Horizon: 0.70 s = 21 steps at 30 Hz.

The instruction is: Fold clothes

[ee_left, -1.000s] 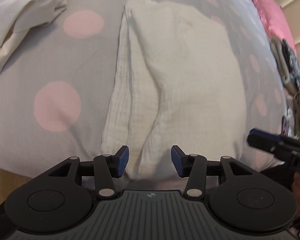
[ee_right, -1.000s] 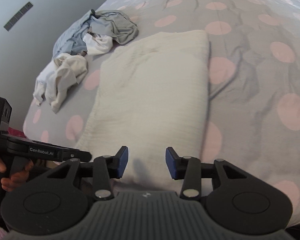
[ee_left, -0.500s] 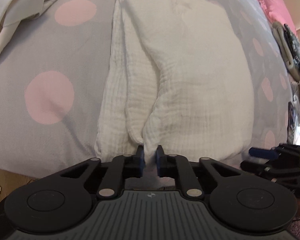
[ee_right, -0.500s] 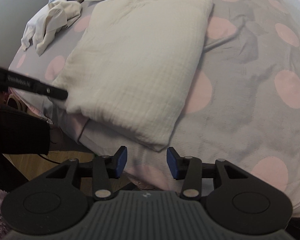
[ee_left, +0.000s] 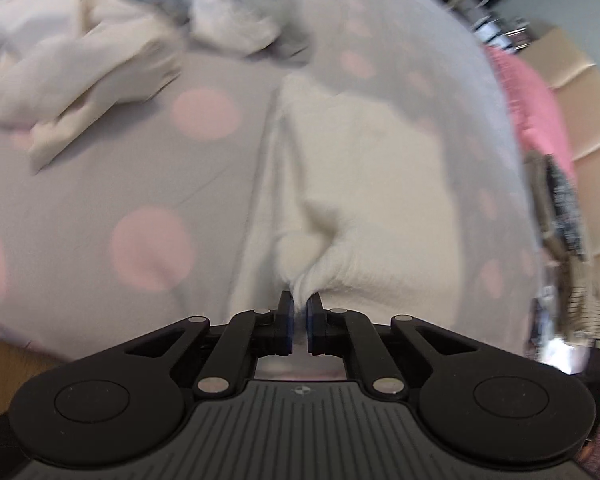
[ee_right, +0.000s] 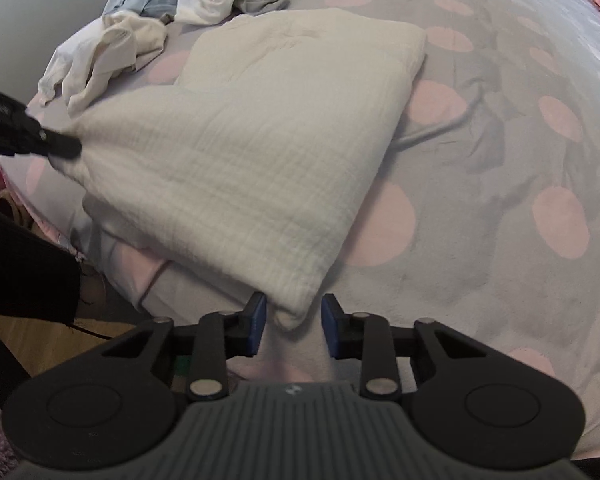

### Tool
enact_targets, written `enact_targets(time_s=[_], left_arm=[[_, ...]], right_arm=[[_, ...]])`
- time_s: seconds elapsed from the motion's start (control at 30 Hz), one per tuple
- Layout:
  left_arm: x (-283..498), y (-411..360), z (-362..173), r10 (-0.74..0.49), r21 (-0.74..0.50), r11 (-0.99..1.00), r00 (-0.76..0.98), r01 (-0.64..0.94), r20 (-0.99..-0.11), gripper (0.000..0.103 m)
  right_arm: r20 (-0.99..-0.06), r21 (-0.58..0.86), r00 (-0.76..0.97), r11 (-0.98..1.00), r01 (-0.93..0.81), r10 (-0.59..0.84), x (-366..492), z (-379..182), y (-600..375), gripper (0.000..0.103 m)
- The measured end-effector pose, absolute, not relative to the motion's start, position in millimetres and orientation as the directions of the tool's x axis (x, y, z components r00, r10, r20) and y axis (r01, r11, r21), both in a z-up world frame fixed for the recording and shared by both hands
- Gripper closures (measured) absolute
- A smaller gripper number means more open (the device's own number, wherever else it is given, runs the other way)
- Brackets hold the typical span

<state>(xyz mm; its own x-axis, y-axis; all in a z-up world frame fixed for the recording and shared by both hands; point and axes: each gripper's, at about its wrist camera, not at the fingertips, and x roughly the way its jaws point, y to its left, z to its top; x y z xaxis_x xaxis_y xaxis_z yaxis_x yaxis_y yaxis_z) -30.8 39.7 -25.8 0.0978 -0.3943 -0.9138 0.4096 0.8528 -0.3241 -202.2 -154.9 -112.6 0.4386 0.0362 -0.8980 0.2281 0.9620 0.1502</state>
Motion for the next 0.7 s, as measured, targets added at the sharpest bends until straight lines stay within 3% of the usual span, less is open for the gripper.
enact_targets(time_s=[0.13, 0.2, 0.27, 0.33, 0.4, 0.63, 0.7], left_arm=[[-27, 30, -54, -0.242, -0.189, 0.887, 0.075, 0.420, -0.967, 0.099], [-24, 25, -62, -0.206, -0.157, 0.891, 0.073, 0.425, -0.976, 0.099], [-21, 19, -68, -0.190, -0.141, 0.895, 0.076, 0.423, -0.979, 0.099], [-23, 14, -70, -0.172, -0.124, 0.892, 0.071, 0.435, -0.983, 0.096], [-23, 14, -68, -0.171, -0.127, 0.890, 0.061, 0.438, -0.983, 0.093], [-17, 18, -37, -0.229, -0.184, 0.882, 0.052, 0.433, -0.972, 0.072], [-13, 17, -21, -0.249, -0.191, 0.871, 0.071, 0.452, -0.966, 0.068]], right_arm=[[-0.906, 0.166, 0.418, 0.959, 0.230, 0.056, -199, -118, -155, 0.070], [-0.913, 0.167, 0.404, 0.958, 0.231, 0.062, -197, -122, -154, 0.082], [-0.920, 0.166, 0.385, 0.958, 0.233, 0.065, -197, -125, -153, 0.082], [-0.923, 0.154, 0.382, 0.959, 0.237, 0.054, -199, -123, -153, 0.080], [-0.921, 0.154, 0.387, 0.955, 0.255, 0.045, -200, -117, -156, 0.072], [-0.932, 0.093, 0.361, 0.937, 0.338, -0.038, -197, -92, -179, 0.068], [-0.931, 0.084, 0.362, 0.943, 0.322, -0.041, -191, -83, -185, 0.062]])
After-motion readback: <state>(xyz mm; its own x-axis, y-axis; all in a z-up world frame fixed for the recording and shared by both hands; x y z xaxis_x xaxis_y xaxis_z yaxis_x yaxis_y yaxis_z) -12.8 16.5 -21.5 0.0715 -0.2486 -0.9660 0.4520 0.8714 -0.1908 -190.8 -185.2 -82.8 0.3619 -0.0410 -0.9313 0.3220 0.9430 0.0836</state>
